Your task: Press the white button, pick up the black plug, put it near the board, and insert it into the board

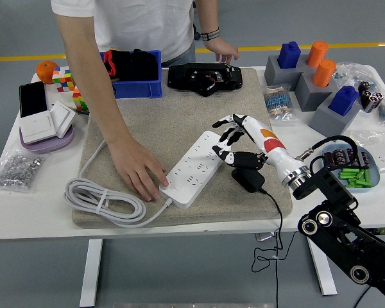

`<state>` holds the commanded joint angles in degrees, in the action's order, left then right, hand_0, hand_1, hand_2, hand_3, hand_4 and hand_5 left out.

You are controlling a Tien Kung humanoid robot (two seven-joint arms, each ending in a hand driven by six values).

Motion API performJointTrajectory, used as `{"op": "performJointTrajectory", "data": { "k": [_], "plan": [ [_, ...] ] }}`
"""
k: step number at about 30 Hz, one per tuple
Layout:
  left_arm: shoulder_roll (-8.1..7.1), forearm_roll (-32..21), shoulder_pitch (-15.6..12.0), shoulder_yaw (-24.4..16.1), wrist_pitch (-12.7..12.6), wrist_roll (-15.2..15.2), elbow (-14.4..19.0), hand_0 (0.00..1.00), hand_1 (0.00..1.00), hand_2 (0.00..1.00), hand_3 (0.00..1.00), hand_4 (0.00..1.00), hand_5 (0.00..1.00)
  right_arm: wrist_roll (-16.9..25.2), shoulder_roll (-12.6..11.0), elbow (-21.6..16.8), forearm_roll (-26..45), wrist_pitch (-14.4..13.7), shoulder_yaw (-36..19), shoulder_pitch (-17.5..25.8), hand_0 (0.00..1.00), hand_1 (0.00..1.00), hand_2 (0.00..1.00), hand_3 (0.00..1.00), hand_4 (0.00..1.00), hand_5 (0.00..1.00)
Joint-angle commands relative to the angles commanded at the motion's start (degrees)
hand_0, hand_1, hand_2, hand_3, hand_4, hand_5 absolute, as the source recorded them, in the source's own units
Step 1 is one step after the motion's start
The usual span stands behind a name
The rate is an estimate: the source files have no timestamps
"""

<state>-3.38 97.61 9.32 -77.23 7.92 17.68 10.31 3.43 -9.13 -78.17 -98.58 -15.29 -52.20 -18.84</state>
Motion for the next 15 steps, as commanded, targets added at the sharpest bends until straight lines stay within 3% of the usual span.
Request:
{"op": "performJointTrajectory", "data": {
  "k": [1, 6, 7, 15],
  "plan": [
    [0.03, 0.03, -0.03, -0.05, -0.01, 0.01, 0.00, 0.688, 0.634, 0.612, 0.632, 0.561, 0.168, -0.35, -0.28, -0.15, -0.02, 0.01, -0.54, 0.78, 0.783, 0.764, 0.763, 0.802, 0.998, 0.379],
    [0.15, -0.03, -0.10, -0.11, -0.08, 0.00, 0.00, 0.688, 0.634, 0.612, 0.632, 0.561, 0.168, -1.52, -1.03, -0.39, -1.07, -0.31, -2.38, 3.76, 0.783, 0.764, 0.763, 0.802, 0.998, 0.379],
    [0.15, -0.11, -0.11, -0.05, -0.08, 0.00, 0.00, 0.688, 0.635, 0.613, 0.632, 0.561, 0.168, -1.63, -1.08, -0.28, -1.39, -0.44, -2.64, 4.18, 0.852, 0.848, 0.838, 0.850, 0.998, 0.447],
    [0.27, -0.27, -0.10, -0.18, -0.19, -0.08, 0.00, 0.688, 0.635, 0.612, 0.632, 0.561, 0.168, -3.49, -0.79, 1.98, -4.39, -3.46, -4.56, 7.27, 0.848, 0.810, 0.795, 0.838, 0.998, 0.459]
  ]
}}
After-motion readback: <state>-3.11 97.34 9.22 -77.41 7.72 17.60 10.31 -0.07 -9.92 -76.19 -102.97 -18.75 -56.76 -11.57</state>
